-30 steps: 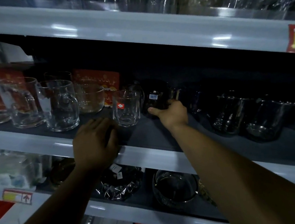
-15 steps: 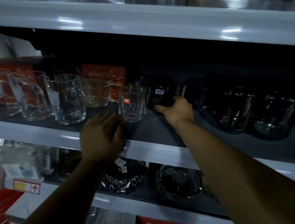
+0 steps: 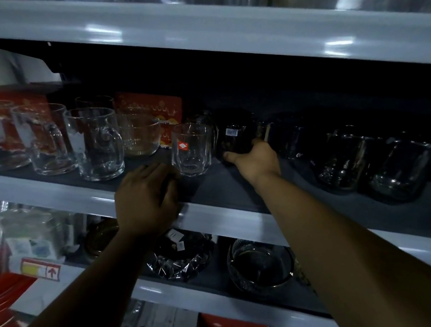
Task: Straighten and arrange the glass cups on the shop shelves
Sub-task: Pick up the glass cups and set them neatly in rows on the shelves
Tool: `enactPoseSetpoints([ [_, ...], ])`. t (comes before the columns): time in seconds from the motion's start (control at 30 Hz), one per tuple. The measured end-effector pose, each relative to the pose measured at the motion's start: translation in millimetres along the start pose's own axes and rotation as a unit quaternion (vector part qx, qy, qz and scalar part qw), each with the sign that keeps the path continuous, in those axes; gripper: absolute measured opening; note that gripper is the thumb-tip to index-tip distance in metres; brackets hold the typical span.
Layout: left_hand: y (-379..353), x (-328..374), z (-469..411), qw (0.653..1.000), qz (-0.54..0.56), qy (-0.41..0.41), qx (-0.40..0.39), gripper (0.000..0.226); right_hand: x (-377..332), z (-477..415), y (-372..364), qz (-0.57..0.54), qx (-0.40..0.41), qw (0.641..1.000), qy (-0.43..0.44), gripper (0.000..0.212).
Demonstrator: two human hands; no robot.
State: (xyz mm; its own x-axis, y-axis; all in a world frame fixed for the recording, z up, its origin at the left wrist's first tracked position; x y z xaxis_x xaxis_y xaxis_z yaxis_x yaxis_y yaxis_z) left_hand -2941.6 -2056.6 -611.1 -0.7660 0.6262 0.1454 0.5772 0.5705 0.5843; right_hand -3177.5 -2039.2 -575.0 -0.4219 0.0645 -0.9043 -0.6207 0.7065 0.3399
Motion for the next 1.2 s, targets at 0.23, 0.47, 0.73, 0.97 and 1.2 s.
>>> enactPoseSetpoints([
  [0.23,24.2,14.4,-12.3,0.987,0.025,0.052,-0.148,0.021,-18.5,23.0,46.8,0.06,-0.127,0.989,0.037,0.043],
  [0.47,73.1,98.8,-13.4,0.965,0.046,-0.068,-0.25,0.061,-31.4,77.8,142.4,0.26,-0.195,0.932,0.161,0.05],
  [0.73,90.7,233.1,-5.4,0.953,0.021,-0.119,-0.278,0.049,-3.4,116.6,275.0,0.304,-0.166,0.922,0.171,0.053],
  [0.97,62.4,354.7,-1.1,0.944,0.091,-0.148,-0.281,0.048,50.3,123.9,409.0,0.34,-0.097,0.926,0.132,0.046],
  [1.2,17.0,459.1,-8.1,0.936,0.147,-0.168,-0.271,0.044,99.9,118.2,513.5,0.345,0.078,0.929,0.113,0.038],
])
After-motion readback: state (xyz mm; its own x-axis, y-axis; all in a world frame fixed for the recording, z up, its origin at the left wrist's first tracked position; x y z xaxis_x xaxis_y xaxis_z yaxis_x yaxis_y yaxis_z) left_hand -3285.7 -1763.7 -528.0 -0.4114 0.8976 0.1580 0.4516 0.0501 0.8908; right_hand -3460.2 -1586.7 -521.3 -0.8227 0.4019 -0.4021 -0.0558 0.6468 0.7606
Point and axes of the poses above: each hand's wrist, its own z-axis away from the middle knuckle, its own y-axis out of the back of the hand, x = y × z, the point moved 1 cm from there along -z, towards the middle knuckle, and after that the axes turned 14 degrees about -z, right-handed, at the moved point
